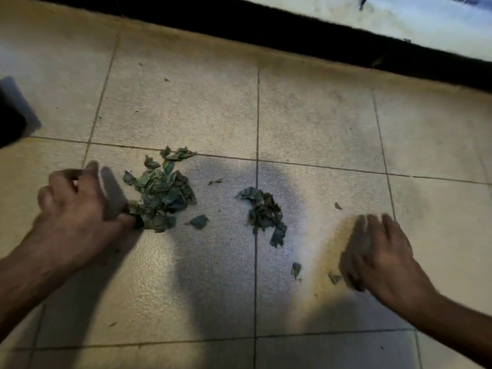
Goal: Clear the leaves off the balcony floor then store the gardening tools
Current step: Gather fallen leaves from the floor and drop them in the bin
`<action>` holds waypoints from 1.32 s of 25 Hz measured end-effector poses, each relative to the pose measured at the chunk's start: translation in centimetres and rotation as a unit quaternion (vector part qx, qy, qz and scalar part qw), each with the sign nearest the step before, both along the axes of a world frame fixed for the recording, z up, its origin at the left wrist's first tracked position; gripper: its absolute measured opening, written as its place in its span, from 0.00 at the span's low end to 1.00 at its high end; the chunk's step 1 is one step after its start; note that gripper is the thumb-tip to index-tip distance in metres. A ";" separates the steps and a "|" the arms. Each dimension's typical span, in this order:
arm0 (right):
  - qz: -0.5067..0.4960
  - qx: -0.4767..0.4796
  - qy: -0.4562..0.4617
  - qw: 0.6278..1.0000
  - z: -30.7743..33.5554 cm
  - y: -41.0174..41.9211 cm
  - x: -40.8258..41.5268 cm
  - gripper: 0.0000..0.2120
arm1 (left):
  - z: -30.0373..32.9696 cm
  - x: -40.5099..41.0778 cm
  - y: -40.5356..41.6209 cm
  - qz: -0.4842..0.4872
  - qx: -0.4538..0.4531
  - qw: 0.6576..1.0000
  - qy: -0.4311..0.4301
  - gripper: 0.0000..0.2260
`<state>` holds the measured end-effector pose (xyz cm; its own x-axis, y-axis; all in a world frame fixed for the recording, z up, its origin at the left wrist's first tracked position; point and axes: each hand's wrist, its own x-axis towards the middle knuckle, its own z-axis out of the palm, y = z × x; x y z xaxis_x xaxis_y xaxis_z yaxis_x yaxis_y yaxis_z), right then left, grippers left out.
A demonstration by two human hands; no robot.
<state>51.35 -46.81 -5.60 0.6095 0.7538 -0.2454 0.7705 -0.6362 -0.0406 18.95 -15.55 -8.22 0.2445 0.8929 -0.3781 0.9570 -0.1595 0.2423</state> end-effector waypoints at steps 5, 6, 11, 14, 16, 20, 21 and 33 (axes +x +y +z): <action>-0.224 -0.070 0.191 0.953 -2.8 -5.6 -7.0 0.64 | -1.0 -0.8 -1.1 -0.019 0.005 1.000 -0.002 0.49; -0.188 -0.060 0.200 0.960 -3.2 -4.5 -8.4 0.64 | -0.9 -0.1 -1.8 -0.035 -0.003 0.999 -0.021 0.48; 0.034 -0.011 0.214 0.976 -3.1 5.9 -12.7 0.42 | -0.6 4.2 -4.1 -0.111 -0.032 0.989 -0.089 0.46; 0.125 -0.007 0.198 0.972 -3.2 8.0 -12.0 0.40 | -0.4 5.5 -4.6 -0.125 -0.016 0.986 -0.105 0.46; 0.119 0.029 0.138 0.983 -3.3 7.7 -8.8 0.40 | -0.1 5.2 -4.4 -0.135 0.017 0.985 -0.104 0.46; -0.131 0.035 0.110 0.985 -3.7 8.1 -2.4 0.53 | 0.0 4.0 -3.1 -0.139 -0.015 0.990 -0.024 0.56; -0.119 0.033 0.132 0.984 -3.7 8.4 -2.8 0.55 | -0.1 4.0 -2.9 -0.144 -0.041 0.989 0.003 0.58; 0.158 -0.169 0.164 0.959 0.4 19.7 -8.1 0.41 | 2.7 7.7 0.4 -0.148 -0.138 0.972 0.120 0.63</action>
<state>43.23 -27.13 -5.21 0.2117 0.7322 -0.6473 0.9084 -0.3917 -0.1460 26.61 -15.17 -5.51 0.3501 0.6533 -0.6713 0.9137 -0.3961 0.0911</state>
